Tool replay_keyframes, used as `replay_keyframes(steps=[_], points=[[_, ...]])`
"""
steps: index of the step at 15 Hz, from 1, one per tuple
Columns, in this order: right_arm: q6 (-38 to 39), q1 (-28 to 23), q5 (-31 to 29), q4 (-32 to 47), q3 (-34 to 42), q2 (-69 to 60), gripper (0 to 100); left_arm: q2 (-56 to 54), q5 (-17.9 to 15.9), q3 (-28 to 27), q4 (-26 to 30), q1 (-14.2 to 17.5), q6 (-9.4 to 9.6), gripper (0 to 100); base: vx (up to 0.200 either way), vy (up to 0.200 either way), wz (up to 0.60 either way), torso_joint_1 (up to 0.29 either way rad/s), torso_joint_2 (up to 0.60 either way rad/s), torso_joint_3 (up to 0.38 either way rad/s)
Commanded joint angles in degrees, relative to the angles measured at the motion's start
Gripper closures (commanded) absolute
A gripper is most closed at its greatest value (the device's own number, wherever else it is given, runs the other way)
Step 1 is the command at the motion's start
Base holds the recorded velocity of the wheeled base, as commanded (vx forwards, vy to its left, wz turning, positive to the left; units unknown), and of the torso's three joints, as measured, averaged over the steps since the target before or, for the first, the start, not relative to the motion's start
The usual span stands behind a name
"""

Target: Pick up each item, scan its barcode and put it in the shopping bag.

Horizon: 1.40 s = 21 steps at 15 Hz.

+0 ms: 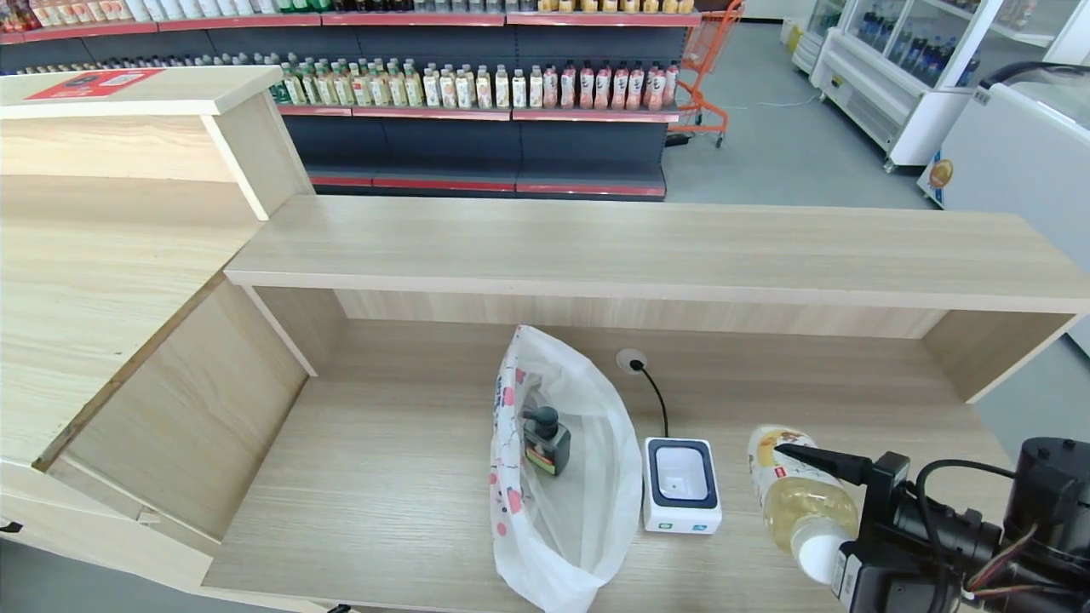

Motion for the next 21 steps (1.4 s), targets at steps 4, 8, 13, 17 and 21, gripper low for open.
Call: replay_keyframes(steps=[4,8,13,17,21], points=[[-1.82,1.19,-0.02,-3.37,-0.15,10.06,100,-0.02,0.02,0.01,0.02,0.00,0.02,0,0.000,0.000,0.00,0.000,0.00,0.000],[-1.47,1.27,0.86,-3.37,-4.28,13.58,100,-0.02,0.02,0.01,0.02,0.00,0.02,0,0.000,0.000,0.00,0.000,0.00,0.000],[-1.99,1.27,4.46,-3.37,-9.12,18.15,100,-0.02,0.02,0.01,0.02,0.00,0.02,0,0.000,0.000,0.00,0.000,0.00,0.000],[-3.05,1.36,6.93,-3.37,-11.93,21.49,100,-0.02,0.02,0.01,0.02,0.00,0.02,0,0.000,0.000,0.00,0.000,0.00,0.000],[-4.19,1.36,9.03,-3.37,-15.71,24.83,100,-0.02,0.02,0.01,0.02,0.00,0.02,0,0.000,0.000,0.00,0.000,0.00,0.000]])
